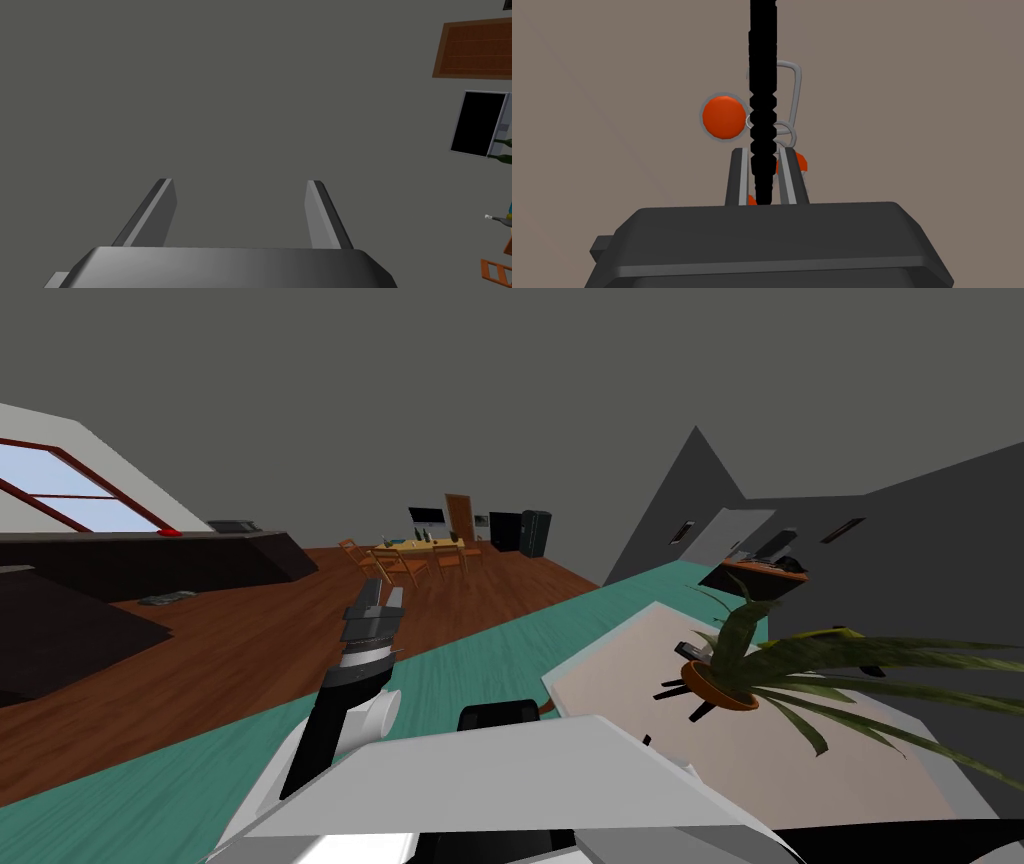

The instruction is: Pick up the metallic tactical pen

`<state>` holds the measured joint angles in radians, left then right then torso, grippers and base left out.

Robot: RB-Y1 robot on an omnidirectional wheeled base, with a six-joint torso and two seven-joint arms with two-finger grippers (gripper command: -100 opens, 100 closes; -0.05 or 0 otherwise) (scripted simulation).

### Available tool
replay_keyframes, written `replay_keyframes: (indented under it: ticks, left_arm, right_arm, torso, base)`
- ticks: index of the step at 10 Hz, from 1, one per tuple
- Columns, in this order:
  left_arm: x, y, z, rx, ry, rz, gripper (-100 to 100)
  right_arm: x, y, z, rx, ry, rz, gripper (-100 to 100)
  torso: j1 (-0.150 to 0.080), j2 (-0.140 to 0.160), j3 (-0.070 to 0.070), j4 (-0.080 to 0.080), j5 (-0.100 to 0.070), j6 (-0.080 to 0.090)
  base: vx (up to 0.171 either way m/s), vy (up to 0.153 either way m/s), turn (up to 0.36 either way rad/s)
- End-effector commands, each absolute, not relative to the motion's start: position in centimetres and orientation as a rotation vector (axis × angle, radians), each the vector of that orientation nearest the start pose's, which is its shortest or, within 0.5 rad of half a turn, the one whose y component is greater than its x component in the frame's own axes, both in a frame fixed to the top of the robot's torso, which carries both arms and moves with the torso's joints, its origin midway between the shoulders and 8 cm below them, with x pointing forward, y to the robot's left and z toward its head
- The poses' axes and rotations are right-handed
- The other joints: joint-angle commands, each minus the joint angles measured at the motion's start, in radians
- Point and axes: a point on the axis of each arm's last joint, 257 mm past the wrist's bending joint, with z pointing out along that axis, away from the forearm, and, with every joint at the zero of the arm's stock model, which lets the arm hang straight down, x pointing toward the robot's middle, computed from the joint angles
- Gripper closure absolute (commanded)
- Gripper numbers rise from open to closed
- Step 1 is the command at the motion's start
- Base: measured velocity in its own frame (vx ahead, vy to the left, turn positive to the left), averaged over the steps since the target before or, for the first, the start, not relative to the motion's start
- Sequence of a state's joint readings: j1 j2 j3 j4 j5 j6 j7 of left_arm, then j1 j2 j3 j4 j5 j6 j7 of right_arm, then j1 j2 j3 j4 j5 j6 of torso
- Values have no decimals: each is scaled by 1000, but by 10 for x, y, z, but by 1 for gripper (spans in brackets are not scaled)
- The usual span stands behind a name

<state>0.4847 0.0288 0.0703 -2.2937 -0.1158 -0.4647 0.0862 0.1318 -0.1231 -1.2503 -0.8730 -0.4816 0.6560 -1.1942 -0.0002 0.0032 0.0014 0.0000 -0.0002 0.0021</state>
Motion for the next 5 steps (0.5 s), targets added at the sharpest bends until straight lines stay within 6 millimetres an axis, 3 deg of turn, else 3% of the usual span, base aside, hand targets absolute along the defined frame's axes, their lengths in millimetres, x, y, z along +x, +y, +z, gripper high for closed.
replay_keyframes:
  ticks: [1,5]
  left_arm:
    - [347,286,29,-599,683,-1239,0]
    - [347,286,29,-599,683,-1239,0]
  right_arm:
    - [64,-550,-598,-2606,1846,-571,100]
    - [75,-558,-593,-2594,1862,-571,100]
  torso:
    - [0,0,0,0,0,0]
    - [1,1,1,0,0,0]
  base:
    - [-44,29,11]
    - [-43,27,14]
